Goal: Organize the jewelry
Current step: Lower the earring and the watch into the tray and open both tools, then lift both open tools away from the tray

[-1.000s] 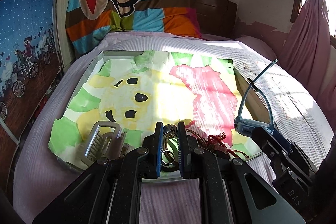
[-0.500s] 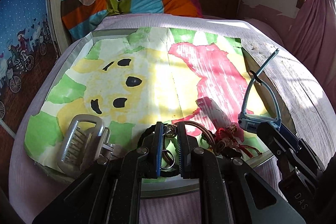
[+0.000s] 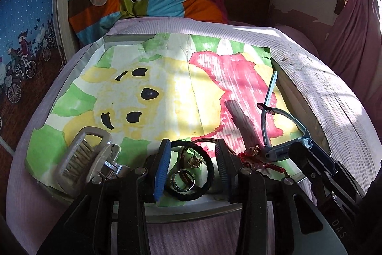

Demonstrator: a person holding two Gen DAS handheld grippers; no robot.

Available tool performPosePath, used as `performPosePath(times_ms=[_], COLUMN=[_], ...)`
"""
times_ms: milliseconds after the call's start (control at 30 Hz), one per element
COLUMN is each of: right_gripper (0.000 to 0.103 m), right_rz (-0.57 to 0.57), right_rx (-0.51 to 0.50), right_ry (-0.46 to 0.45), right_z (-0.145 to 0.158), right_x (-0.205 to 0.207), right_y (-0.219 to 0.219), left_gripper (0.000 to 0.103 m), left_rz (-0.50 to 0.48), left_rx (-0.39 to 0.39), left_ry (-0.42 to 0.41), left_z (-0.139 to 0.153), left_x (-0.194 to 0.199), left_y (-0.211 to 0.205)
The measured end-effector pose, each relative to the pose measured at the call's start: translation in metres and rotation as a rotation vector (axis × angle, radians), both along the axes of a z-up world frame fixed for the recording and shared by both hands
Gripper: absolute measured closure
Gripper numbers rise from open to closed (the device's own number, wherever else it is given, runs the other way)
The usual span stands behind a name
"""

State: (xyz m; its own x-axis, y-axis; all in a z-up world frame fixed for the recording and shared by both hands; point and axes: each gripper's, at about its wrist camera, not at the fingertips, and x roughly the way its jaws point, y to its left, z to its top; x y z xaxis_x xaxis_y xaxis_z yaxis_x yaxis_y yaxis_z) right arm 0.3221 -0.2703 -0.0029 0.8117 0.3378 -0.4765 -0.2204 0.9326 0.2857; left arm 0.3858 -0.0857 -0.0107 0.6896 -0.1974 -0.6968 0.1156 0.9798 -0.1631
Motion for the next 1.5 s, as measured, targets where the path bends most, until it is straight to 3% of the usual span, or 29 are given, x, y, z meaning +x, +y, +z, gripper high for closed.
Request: performPosePath(times_ms=[200,333,500,633,800,933,1033,1267,1500], right_gripper=[0.054,0.047,0.033,0.027,0.02,0.006,0.0,0.0,0.0], right_rz=[-0.015,-0.018,-0.028,-0.042,-0.056,-0.053,-0.048,-0.045,-0.033], right_rx=[0.008,-0.013,-0.04,-0.053,-0.055,-0.055,-0.06,-0.068,-0.096], right_ry=[-0.021,-0.047,-0.087,-0.114,-0.145,-0.167,-0.183,-0.213,-0.245], right_z=[0.004,0.01,0.018,0.024,0.033,0.041,0.046,0.052,0.056], right_x=[-0.006,-0.011,-0.024,-0.037,-0.055,-0.069,-0.08,-0.106,-0.137], right_y=[-0.005,-0.003,-0.002,-0.003,-0.008,-0.007,-0.005,-0.001,0.005], left_gripper=[0.063,0.05,0.045,0.029,0.027,0.014,0.012,0.003,0.002], left_rz=[0.028,0.057,0.071,0.083,0.1,0.121,0.135,0.163,0.17], left_rx=[-0.006,-0.005,0.002,-0.004,0.001,0.005,-0.003,0.004,0.015], left_ry=[-0.059,-0.091,-0.131,-0.181,-0.218,-0.258,-0.277,-0.332,-0.366], left_z=[0.009,0.015,0.026,0.036,0.048,0.055,0.06,0.068,0.072], left_x=[-0.009,-0.015,-0.03,-0.047,-0.067,-0.089,-0.107,-0.151,-0.191], left_y=[0.004,0.008,0.012,0.015,0.021,0.028,0.035,0.048,0.053])
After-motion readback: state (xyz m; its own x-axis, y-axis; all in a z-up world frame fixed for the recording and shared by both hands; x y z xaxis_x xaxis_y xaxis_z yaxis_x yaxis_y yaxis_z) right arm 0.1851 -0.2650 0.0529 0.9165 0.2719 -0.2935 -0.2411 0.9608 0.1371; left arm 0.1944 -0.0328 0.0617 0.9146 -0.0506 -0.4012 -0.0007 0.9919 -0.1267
